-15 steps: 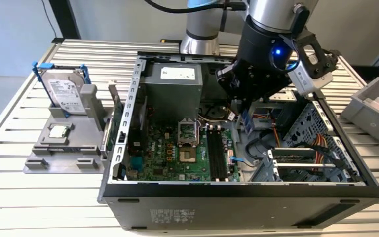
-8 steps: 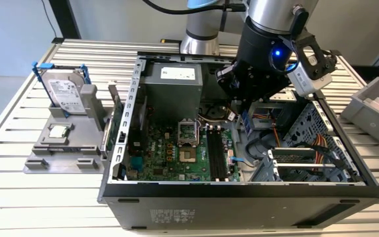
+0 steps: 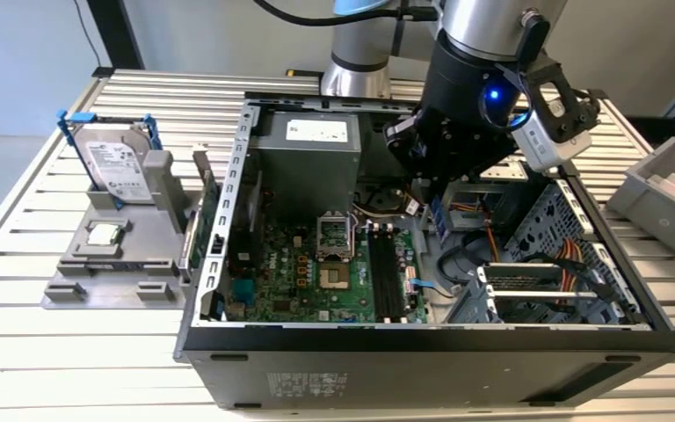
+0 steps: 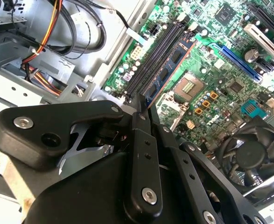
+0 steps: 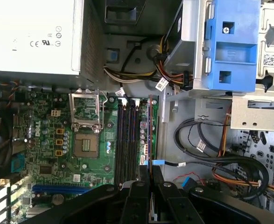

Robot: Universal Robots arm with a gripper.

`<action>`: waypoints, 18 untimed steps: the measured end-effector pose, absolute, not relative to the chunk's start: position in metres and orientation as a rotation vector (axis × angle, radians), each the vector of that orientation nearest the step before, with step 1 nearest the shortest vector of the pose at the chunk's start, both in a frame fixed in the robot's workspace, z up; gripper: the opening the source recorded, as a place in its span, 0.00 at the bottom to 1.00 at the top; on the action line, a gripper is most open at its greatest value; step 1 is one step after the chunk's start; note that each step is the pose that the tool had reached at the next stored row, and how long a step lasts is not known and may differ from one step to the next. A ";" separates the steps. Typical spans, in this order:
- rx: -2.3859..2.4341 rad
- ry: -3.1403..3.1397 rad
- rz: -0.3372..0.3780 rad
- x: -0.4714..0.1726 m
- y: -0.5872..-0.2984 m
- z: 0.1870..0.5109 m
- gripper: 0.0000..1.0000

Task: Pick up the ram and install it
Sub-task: 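Insert the ram into the slot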

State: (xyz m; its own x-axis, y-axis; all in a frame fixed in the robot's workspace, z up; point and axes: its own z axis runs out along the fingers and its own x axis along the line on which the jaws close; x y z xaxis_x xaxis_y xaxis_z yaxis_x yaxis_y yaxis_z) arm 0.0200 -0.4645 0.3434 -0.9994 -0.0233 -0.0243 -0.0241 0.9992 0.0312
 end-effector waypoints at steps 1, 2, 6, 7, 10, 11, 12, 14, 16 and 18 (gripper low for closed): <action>-0.037 3.117 0.049 0.020 -0.465 0.343 0.00; -0.035 3.117 0.050 0.020 -0.465 0.343 0.00; 0.022 3.117 0.048 0.020 -0.465 0.336 0.00; 0.036 3.116 0.048 0.019 -0.465 0.334 0.00; 0.072 3.116 0.047 0.019 -0.465 0.329 0.00; 0.080 3.115 0.047 0.019 -0.465 0.327 0.00; 0.086 3.116 0.047 0.019 -0.465 0.326 0.00; 0.099 3.116 0.047 0.019 -0.465 0.322 0.00; 0.111 3.117 0.047 0.019 -0.465 0.319 0.00; 0.116 3.119 0.046 0.018 -0.465 0.316 0.00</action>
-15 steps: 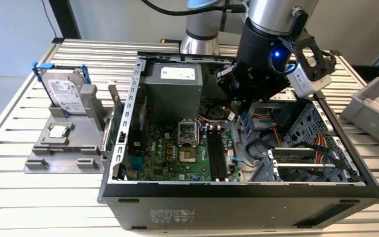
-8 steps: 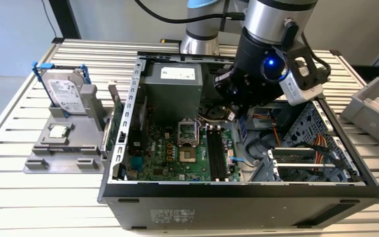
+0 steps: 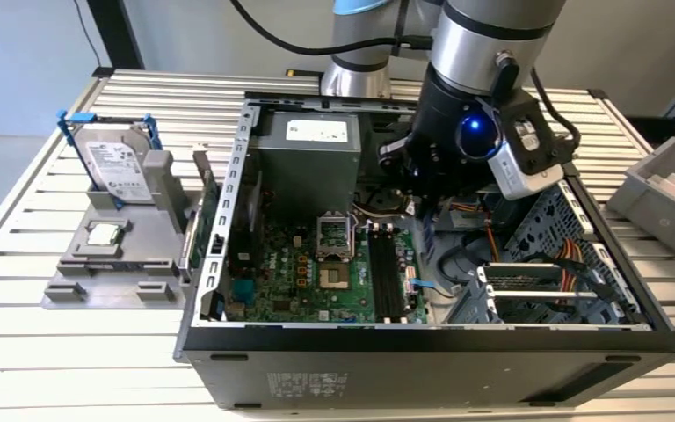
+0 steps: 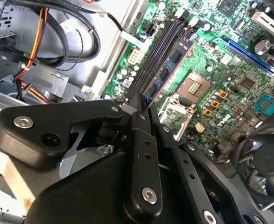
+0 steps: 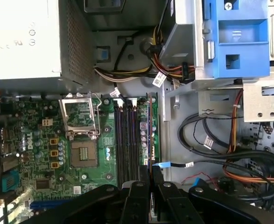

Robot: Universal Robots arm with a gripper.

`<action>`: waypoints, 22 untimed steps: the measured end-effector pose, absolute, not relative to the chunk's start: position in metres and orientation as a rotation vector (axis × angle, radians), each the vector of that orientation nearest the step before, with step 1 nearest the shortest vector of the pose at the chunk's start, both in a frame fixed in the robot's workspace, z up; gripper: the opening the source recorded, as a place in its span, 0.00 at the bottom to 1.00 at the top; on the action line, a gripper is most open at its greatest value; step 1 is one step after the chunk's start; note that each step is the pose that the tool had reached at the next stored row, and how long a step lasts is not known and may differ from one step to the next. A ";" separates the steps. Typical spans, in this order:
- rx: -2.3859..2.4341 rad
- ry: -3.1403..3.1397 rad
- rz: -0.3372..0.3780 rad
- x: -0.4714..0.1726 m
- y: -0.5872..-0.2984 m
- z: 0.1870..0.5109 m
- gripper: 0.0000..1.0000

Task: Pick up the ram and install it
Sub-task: 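Insert the ram into the slot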

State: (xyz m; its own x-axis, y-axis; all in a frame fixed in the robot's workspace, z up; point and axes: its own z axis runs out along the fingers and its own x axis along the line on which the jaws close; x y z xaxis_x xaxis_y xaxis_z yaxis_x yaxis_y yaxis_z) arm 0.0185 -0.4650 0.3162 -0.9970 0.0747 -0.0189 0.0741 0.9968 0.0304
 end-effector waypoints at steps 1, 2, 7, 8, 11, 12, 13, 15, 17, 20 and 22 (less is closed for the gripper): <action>0.116 3.120 0.046 0.019 -0.465 0.315 0.00; 0.116 3.122 0.046 0.019 -0.465 0.315 0.00; 0.116 3.125 0.046 0.019 -0.465 0.315 0.00; 0.116 3.125 0.047 0.019 -0.465 0.314 0.00; 0.117 3.125 0.046 0.019 -0.465 0.310 0.00; 0.117 3.125 0.046 0.019 -0.465 0.309 0.00; 0.117 3.126 0.046 0.019 -0.465 0.307 0.00; 0.116 3.126 0.046 0.019 -0.465 0.304 0.00; 0.117 3.127 0.046 0.019 -0.465 0.301 0.00; 0.117 3.127 0.046 0.019 -0.465 0.296 0.00; 0.117 3.127 0.046 0.019 -0.465 0.293 0.00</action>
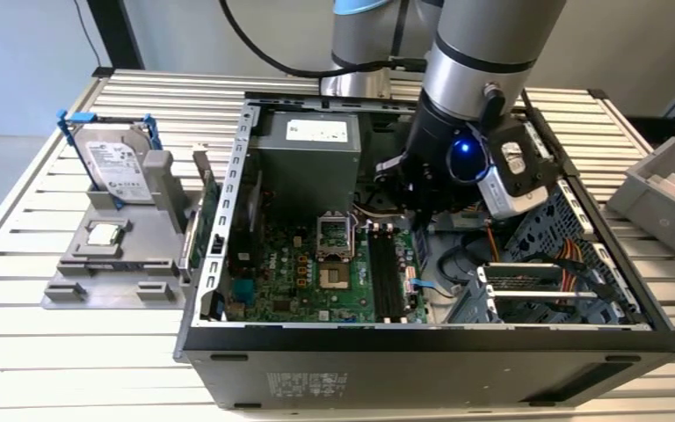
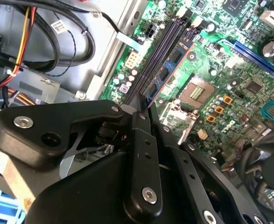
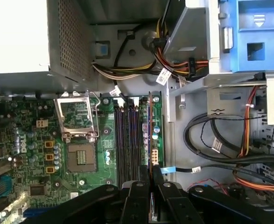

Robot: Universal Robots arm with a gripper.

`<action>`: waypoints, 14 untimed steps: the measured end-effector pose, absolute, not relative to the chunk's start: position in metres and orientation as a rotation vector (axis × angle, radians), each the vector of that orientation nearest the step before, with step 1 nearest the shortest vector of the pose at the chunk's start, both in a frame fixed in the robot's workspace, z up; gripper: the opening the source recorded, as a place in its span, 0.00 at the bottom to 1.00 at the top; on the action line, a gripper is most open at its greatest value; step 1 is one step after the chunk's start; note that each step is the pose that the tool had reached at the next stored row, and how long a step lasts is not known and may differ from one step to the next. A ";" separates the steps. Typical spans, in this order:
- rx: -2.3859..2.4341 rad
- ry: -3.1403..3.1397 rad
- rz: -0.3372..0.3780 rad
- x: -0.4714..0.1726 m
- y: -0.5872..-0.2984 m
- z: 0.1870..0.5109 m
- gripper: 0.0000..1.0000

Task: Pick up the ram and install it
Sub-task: 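Insert the ram into the slot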

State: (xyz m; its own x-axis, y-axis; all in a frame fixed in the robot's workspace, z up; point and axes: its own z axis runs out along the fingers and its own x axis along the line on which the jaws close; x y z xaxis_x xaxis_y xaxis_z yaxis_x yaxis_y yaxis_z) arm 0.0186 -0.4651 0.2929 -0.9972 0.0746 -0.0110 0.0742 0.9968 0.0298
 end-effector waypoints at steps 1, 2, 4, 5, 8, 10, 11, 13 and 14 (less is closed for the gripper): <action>0.117 3.127 0.046 0.019 -0.465 0.291 0.00; 0.116 3.127 0.046 0.019 -0.465 0.289 0.00; 0.116 3.127 0.046 0.019 -0.465 0.287 0.00; 0.115 3.127 0.046 0.019 -0.465 0.286 0.00; 0.108 3.127 0.046 0.019 -0.465 0.282 0.00; 0.104 3.127 0.046 0.018 -0.466 0.279 0.00; 0.102 3.127 0.046 0.018 -0.466 0.278 0.00; 0.098 3.126 0.046 0.019 -0.466 0.275 0.00; 0.098 3.125 0.046 0.018 -0.466 0.273 0.00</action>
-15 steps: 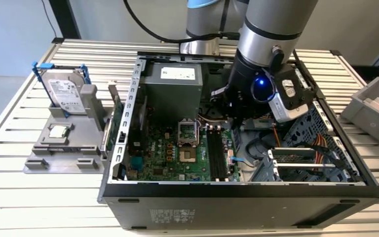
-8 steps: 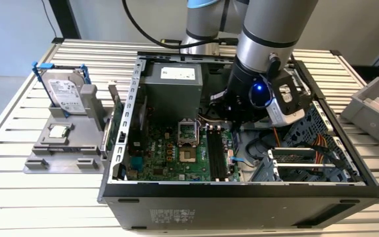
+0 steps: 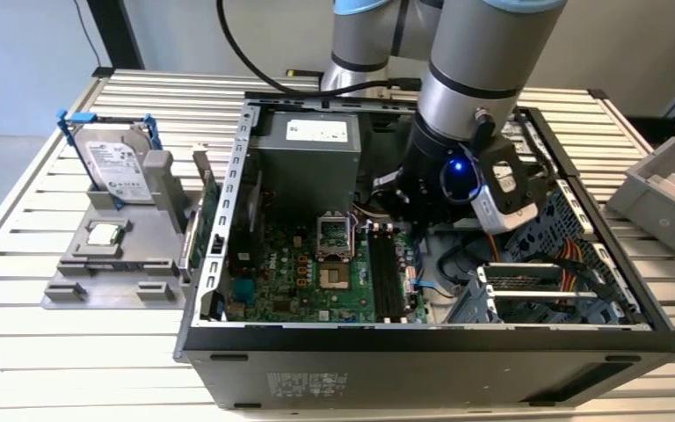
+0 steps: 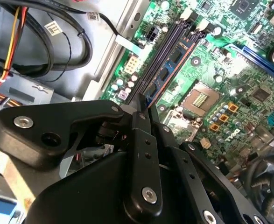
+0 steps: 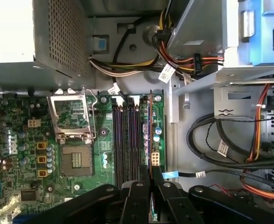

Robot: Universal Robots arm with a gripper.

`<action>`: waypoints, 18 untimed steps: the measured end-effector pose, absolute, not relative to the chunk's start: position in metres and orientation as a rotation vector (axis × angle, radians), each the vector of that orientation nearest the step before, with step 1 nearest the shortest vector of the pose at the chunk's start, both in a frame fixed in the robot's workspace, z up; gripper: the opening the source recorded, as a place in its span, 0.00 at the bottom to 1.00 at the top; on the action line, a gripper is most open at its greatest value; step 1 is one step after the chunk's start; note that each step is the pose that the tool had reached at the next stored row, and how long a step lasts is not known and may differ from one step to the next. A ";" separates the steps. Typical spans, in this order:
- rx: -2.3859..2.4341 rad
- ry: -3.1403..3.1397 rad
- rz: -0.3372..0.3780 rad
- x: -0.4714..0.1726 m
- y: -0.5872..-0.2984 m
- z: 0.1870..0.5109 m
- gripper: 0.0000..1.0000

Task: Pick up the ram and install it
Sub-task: 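Insert the ram into the slot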

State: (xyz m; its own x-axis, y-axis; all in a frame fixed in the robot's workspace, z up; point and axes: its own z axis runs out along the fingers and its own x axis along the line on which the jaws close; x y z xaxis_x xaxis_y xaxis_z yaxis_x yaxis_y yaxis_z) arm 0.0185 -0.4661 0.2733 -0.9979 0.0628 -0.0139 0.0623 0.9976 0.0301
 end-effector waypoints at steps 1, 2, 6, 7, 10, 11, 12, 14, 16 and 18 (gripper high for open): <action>0.098 3.124 0.046 0.018 -0.466 0.272 0.00; 0.097 3.123 0.046 0.018 -0.466 0.270 0.00; 0.097 3.122 0.043 0.018 -0.466 0.264 0.00; 0.097 3.122 0.042 0.018 -0.466 0.263 0.00; 0.097 3.120 0.041 0.017 -0.466 0.258 0.00; 0.097 3.119 0.041 0.017 -0.466 0.258 0.00; 0.097 3.119 0.041 0.017 -0.466 0.257 0.00; 0.096 3.118 0.041 0.017 -0.467 0.255 0.00; 0.095 3.118 0.041 0.017 -0.468 0.253 0.00; 0.090 3.117 0.041 0.016 -0.469 0.251 0.00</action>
State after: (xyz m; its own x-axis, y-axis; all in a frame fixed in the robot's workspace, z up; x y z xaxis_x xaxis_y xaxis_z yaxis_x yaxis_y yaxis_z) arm 0.0164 -0.4695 0.2515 -0.9981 0.0582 -0.0220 0.0576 0.9980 0.0270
